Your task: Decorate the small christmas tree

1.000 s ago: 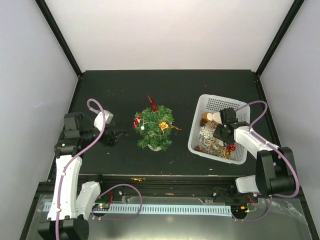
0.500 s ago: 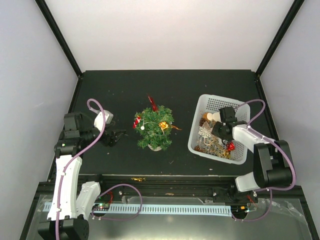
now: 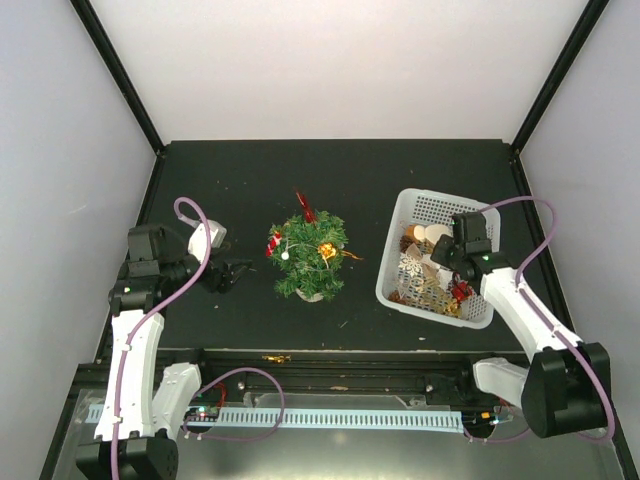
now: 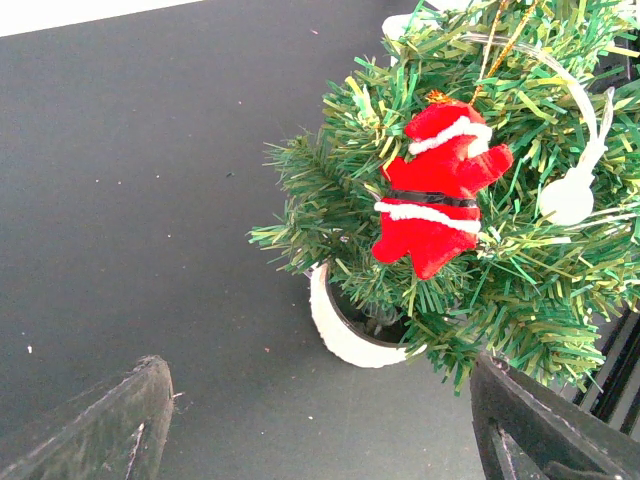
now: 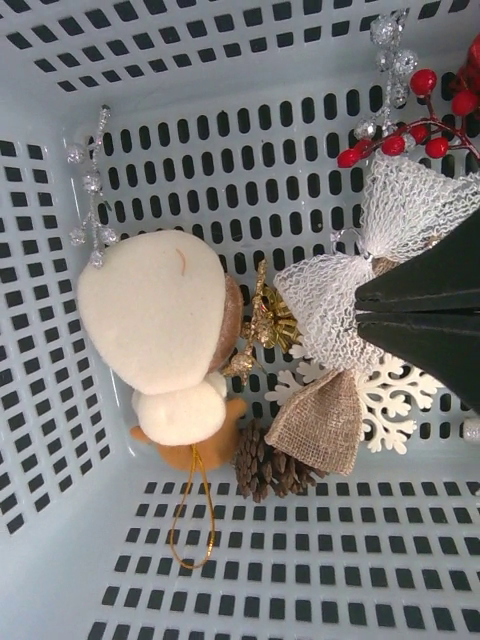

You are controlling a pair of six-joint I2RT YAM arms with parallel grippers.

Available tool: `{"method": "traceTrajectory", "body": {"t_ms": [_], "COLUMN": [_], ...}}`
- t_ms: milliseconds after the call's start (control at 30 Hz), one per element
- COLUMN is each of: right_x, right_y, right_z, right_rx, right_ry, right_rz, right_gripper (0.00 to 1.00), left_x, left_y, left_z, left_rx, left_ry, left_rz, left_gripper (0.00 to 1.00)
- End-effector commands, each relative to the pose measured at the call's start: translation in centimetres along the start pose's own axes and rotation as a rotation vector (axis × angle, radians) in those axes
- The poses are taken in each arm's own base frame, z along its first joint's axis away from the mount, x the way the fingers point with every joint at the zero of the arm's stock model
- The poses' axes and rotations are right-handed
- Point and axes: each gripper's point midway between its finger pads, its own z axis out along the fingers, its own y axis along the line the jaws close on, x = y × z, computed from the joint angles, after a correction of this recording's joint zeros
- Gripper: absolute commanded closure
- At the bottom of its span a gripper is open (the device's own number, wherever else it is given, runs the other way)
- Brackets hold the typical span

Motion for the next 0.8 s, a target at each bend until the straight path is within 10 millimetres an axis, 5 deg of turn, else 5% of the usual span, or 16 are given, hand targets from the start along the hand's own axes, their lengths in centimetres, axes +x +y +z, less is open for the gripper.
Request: {"method": "traceTrajectory", "body": {"t_ms": [0, 100, 400, 633, 767], "right_x": [1.1, 1.9, 1.5, 2.7, 3.1], "right_y": [-0.7, -0.7, 0.6, 1.0, 0.9], "right_z": [0.4, 1.5, 4.9, 7.1, 7.3], "right_rx": [0.032, 0.045, 0.041, 0.031, 0.024], "right_ry": [0.024, 0.078, 0.12, 0.18, 0.188], "right_rz": [-0.055, -0.041, -0.005, -0.005, -0.015], "right_gripper": [0.94, 0.69, 0.61, 0.63, 0.88], "left_x": [-1.5, -1.6, -1.6, -1.5, -1.5], "left_y": [-0.3, -0.4, -0.4, -0.4, -0.4], "left_z": [-0.7, -0.7, -0.9, -0.8, -0.8], "left_rx": [-0.003, -0.003, -0.009, -0.006, -0.005], "left_ry": [-0.038, -0.04, -0.041, -0.038, -0.039], "left_rz": [0.038, 0.043, 0.048, 0.044, 0.044], "left_gripper": [0.18, 0.18, 0.18, 0.18, 0.18]}}
